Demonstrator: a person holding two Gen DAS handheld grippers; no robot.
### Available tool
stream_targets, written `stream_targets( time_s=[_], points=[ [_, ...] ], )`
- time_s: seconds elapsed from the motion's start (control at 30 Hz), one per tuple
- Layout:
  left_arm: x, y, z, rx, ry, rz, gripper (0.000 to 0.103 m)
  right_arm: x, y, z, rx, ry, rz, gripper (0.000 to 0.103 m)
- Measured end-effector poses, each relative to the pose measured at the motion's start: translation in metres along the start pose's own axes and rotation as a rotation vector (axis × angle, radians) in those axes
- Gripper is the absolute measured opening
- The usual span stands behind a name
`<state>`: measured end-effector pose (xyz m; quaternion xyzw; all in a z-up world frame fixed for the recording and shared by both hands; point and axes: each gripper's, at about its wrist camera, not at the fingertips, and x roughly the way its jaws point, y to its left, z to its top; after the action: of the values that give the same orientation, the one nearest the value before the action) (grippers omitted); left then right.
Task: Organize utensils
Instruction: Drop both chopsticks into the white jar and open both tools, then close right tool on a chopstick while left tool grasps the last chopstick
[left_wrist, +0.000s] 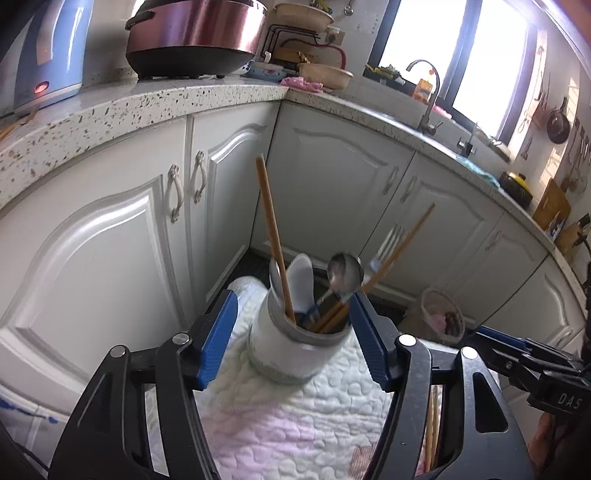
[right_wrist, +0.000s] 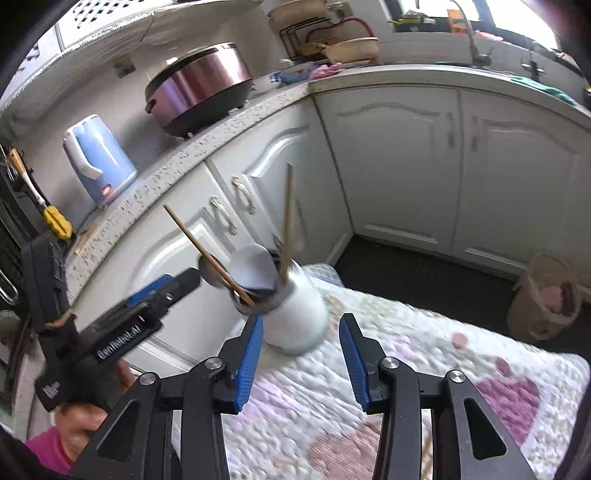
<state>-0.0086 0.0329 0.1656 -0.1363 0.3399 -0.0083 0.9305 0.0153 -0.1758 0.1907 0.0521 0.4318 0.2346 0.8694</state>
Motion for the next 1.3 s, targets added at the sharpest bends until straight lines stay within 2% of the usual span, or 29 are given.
stream_targets(
  time_s=[0.33, 0.5, 0.57, 0.7, 0.93, 1.07, 1.3],
  points=[
    [-0.015, -0.031, -0.035, 0.048, 0.075, -0.023, 0.064, -0.029, -0.028, -0.057, 0.014, 0.040, -0.134, 0.041],
    [-0.014, -0.048, -0.062, 0.089, 0.134, -0.054, 0.064, -0.035, -0.072, -0.102, 0.057, 0.123, -0.195, 0.041],
    [-0.009, -0.054, -0.075, 0.092, 0.166, -0.070, 0.064, -0.032, -0.088, -0.118, 0.074, 0.154, -0.238, 0.033],
    [0.005, -0.066, -0.098, 0.080, 0.248, -0.117, 0.064, -0.020, -0.113, -0.145, 0.139, 0.206, -0.245, 0.030],
    [0.015, -0.083, -0.122, 0.096, 0.326, -0.148, 0.064, 0.010, -0.120, -0.149, 0.183, 0.213, -0.214, 0.030],
    [0.020, -0.084, -0.129, 0.100, 0.353, -0.143, 0.064, 0.029, -0.119, -0.146, 0.175, 0.230, -0.244, 0.029],
    [0.032, -0.080, -0.134, 0.089, 0.389, -0.133, 0.064, 0.047, -0.121, -0.149, 0.120, 0.261, -0.270, 0.015]
  ],
)
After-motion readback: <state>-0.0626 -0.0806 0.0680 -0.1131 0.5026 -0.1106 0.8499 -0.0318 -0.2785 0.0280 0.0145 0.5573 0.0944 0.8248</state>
